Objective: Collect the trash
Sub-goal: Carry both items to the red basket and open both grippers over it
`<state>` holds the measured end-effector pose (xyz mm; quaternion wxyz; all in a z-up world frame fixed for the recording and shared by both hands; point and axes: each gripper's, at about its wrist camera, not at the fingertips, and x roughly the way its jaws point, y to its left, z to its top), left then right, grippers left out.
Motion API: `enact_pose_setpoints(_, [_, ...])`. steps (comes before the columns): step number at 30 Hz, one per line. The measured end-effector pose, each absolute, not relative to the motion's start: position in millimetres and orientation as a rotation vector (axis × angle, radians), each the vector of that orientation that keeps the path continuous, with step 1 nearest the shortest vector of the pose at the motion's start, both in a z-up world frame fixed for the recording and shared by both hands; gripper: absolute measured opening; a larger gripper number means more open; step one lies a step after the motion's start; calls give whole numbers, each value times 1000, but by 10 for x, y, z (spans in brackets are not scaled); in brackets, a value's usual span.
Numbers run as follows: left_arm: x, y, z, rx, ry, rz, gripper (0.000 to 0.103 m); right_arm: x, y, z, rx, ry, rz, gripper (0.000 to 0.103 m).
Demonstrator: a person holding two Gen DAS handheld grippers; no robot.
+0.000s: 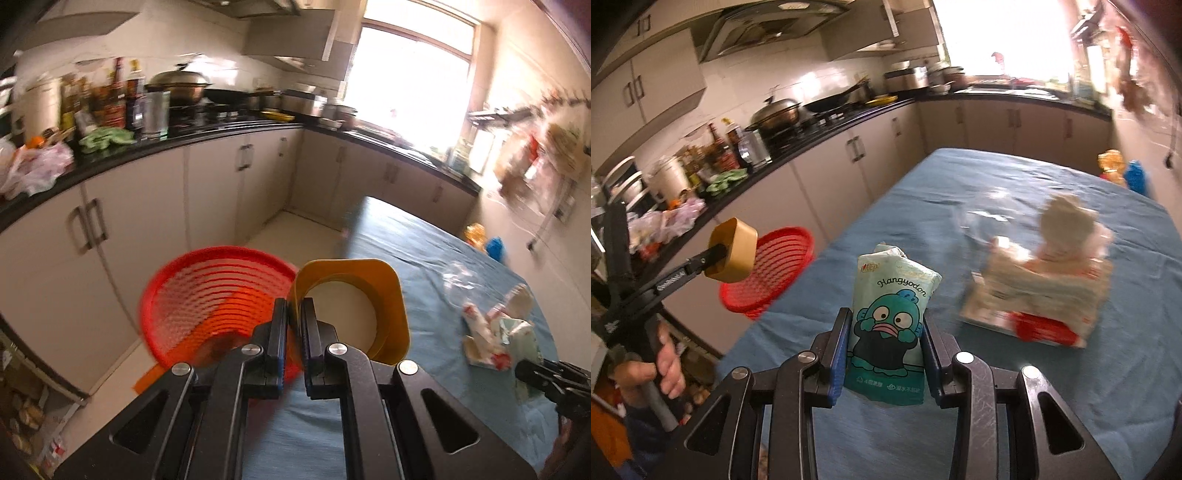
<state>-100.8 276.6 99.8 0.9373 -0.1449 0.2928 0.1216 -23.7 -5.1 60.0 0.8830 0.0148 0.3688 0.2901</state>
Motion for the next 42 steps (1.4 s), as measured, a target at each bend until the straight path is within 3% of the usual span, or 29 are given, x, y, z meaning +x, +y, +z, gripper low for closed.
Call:
enact_pose_setpoints(8, [-1037,3305,742,-363,644,340,7,-95,702,667,-23,802,733,39])
enact_pose_setpoints(22, [-815,3537,456,-339,717,369,7,371,1992,448,-61,918,877,40])
enact_pose_setpoints(36, [-738,3615,373,-335,734,379,7,647,2402,244,-46,968,860,42])
enact_pose_setpoints(42, [-754,3615,392,-331,720,382,12,694,2421,229,-37,962,848,50])
